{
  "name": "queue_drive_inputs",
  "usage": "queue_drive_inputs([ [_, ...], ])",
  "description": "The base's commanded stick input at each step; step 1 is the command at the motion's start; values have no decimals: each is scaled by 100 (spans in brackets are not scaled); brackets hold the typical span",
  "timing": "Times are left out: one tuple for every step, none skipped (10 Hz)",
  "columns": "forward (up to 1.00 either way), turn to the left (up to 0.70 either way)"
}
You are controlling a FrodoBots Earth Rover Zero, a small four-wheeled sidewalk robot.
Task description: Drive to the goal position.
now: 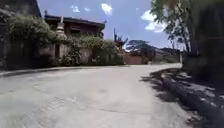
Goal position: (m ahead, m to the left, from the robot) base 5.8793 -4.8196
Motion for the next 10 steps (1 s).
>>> queue_drive_inputs([
  [100,0],
  [100,0],
  [100,-2],
  [100,-12],
  [100,-25],
  [100,-36],
  [100,-40],
  [100,-40],
  [100,-40],
  [100,-40],
])
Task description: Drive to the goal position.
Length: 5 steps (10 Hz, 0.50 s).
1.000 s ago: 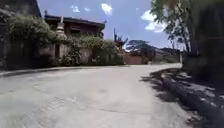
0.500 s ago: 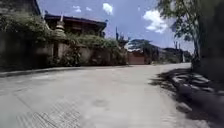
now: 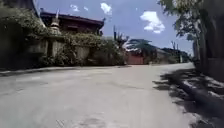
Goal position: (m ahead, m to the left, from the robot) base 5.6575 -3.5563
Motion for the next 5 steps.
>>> queue_drive_inputs([
  [100,-33],
  [100,-18],
  [100,0],
  [100,0],
  [100,0],
])
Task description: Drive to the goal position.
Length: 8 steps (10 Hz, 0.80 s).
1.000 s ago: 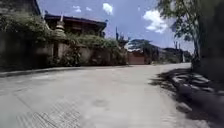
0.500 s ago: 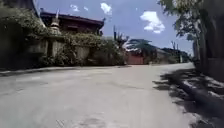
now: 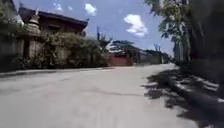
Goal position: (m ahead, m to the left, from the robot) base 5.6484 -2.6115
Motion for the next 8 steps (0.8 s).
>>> queue_drive_inputs([
  [100,-12],
  [100,-39],
  [100,-40],
  [100,-40],
  [100,-40],
  [100,-40],
  [100,-40],
  [100,-40],
])
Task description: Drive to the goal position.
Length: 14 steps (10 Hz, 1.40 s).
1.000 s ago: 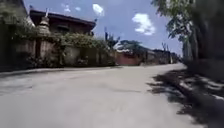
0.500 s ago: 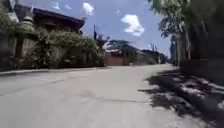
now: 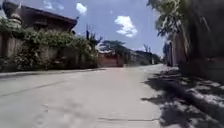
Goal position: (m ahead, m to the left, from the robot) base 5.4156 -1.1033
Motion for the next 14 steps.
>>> queue_drive_inputs([
  [100,-40],
  [100,-37],
  [100,-19],
  [100,0],
  [100,0],
  [100,0],
  [100,0],
  [100,0],
  [100,0],
  [100,0],
  [100,0],
  [100,0],
  [100,0],
  [100,-2],
])
